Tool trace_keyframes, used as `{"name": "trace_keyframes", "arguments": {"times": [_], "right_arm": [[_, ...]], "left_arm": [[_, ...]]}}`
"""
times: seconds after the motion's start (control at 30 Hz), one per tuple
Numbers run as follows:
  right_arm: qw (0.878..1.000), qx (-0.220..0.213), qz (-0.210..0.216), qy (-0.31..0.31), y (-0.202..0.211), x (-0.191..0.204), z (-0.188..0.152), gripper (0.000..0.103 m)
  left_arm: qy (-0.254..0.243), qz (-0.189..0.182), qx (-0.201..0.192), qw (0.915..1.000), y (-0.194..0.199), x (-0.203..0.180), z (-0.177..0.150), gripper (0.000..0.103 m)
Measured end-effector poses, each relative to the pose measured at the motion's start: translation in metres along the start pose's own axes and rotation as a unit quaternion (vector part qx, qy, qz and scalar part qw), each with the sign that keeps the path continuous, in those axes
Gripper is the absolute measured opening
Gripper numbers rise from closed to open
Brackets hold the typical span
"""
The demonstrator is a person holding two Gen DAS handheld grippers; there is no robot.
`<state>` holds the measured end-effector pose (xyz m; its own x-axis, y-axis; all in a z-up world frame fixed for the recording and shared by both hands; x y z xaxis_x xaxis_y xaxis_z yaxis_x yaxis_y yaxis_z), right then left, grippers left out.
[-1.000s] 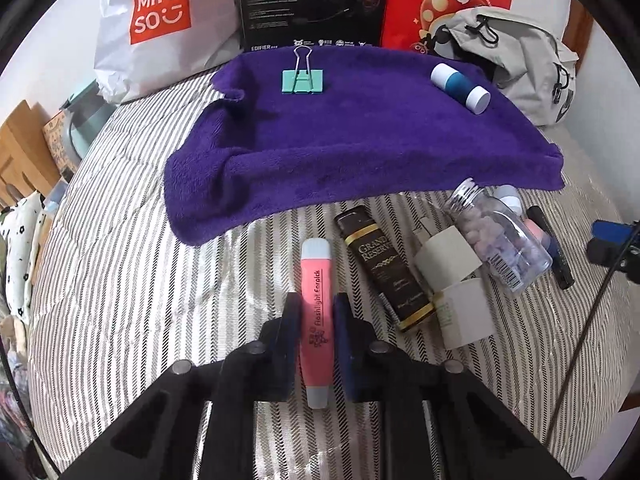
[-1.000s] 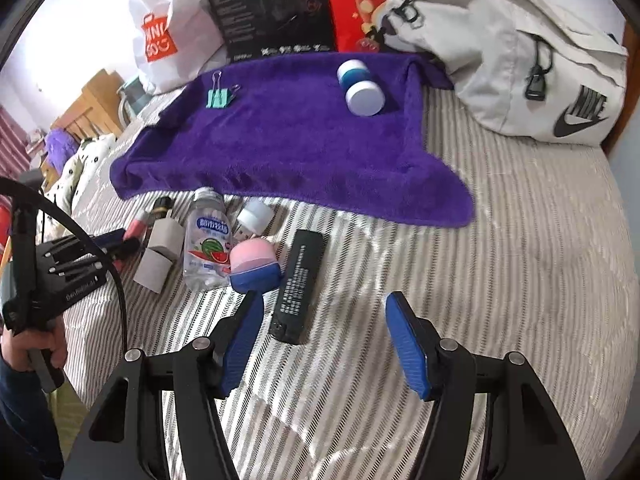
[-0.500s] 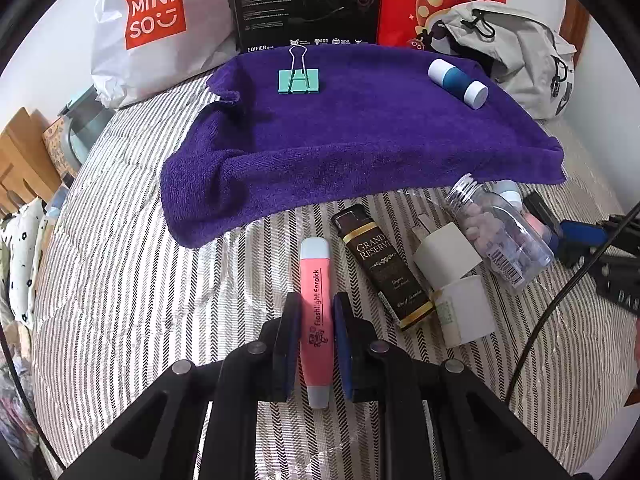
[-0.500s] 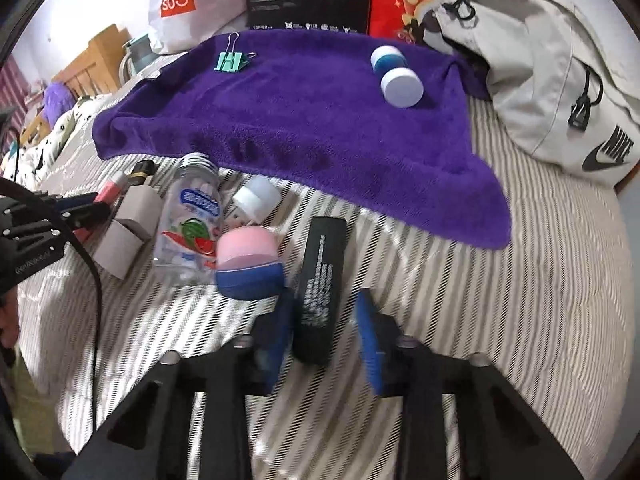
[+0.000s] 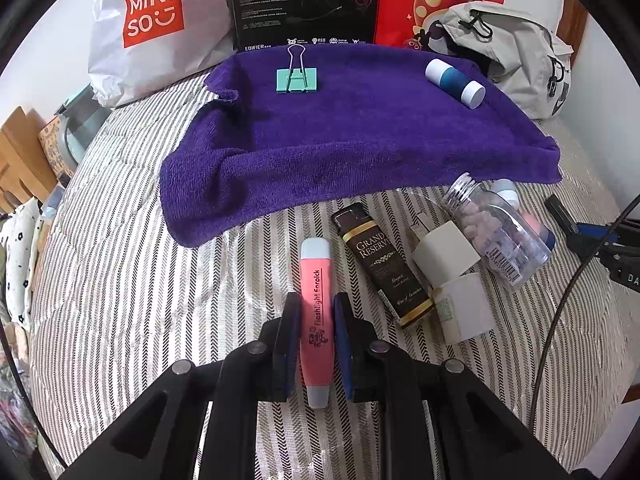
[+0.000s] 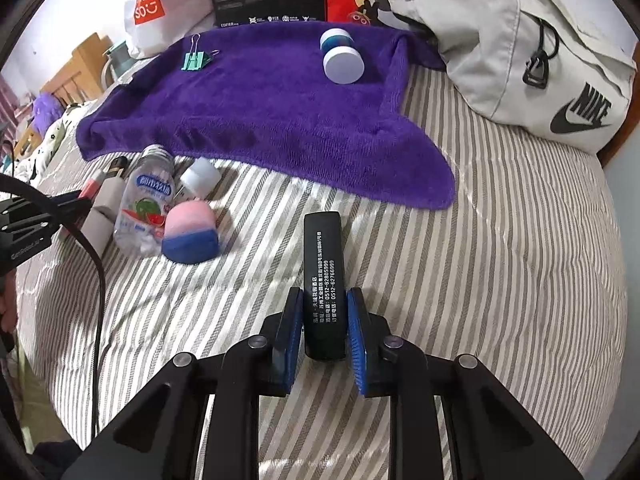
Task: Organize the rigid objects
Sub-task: 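Carry the highlighter and power bank onto the towel and release both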
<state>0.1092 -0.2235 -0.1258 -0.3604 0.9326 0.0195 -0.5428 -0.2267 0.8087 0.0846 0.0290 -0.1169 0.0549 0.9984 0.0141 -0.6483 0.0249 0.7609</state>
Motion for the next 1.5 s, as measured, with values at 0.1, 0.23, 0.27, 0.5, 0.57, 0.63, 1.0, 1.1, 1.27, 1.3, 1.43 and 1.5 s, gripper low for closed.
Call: {"name": "trace_keyframes", "arguments": {"times": [0.1, 0.23, 0.27, 0.5, 0.57, 0.63, 1.0, 1.1, 1.27, 1.3, 1.43, 1.5], "right_arm": [[1.0, -0.001, -0.001, 0.007, -0.003, 0.002, 0.004, 0.023], [1.0, -0.001, 0.003, 0.004, -0.008, 0.002, 0.011, 0.027], [1.0, 0.0, 0.003, 0.006, -0.009, 0.002, 0.012, 0.029], [1.0, -0.01, 0.006, 0.016, -0.011, 0.004, 0.013, 0.029], [1.0, -0.01, 0.009, 0.016, -0.01, 0.004, 0.012, 0.023], [1.0, -0.006, 0.015, 0.012, -0.007, 0.003, 0.011, 0.022], [0.999, -0.019, 0.044, -0.017, 0.024, -0.002, 0.008, 0.022], [0.998, -0.028, 0.048, -0.014, 0.032, -0.002, 0.015, 0.022], [0.998, -0.038, 0.053, -0.005, 0.037, 0.0, 0.032, 0.022], [0.998, -0.04, 0.053, -0.003, 0.038, 0.001, 0.036, 0.022], [0.997, -0.053, 0.06, 0.0, 0.04, 0.002, 0.05, 0.022], [0.997, -0.056, 0.061, 0.0, 0.039, 0.002, 0.056, 0.022]], "left_arm": [[-0.001, 0.002, 0.002, 1.0, -0.001, -0.001, 0.001, 0.017], [-0.002, 0.003, 0.006, 1.0, -0.002, -0.001, 0.002, 0.017], [-0.003, 0.003, 0.006, 1.0, -0.002, -0.001, 0.003, 0.017], [-0.003, 0.001, -0.002, 1.0, -0.002, -0.001, 0.001, 0.017], [-0.006, 0.0, -0.005, 1.0, -0.001, -0.001, 0.0, 0.017], [-0.003, -0.004, -0.003, 1.0, 0.0, 0.0, 0.0, 0.016], [0.027, -0.024, -0.011, 0.9993, 0.021, 0.018, 0.007, 0.016], [0.037, -0.027, -0.018, 0.9988, 0.026, 0.023, 0.013, 0.016], [0.038, -0.028, -0.028, 0.9985, 0.032, 0.027, 0.027, 0.016], [0.036, -0.028, -0.03, 0.9985, 0.033, 0.027, 0.029, 0.016], [0.035, -0.032, -0.038, 0.9981, 0.035, 0.028, 0.042, 0.016], [0.031, -0.034, -0.043, 0.998, 0.034, 0.028, 0.05, 0.016]]}}
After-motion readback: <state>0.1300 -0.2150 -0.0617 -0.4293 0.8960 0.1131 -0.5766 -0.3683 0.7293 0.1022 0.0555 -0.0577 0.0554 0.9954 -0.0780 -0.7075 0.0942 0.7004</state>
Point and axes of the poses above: each gripper's, at about its wrist camera, not at the fingertips, and y roughly against the way its jaws point, x to its left, z to its top, the point moved 2 cm from there along -y, roughly the way its jaws point, and after that the axes turned 12 degrees about -x, right-handed, at the moved point
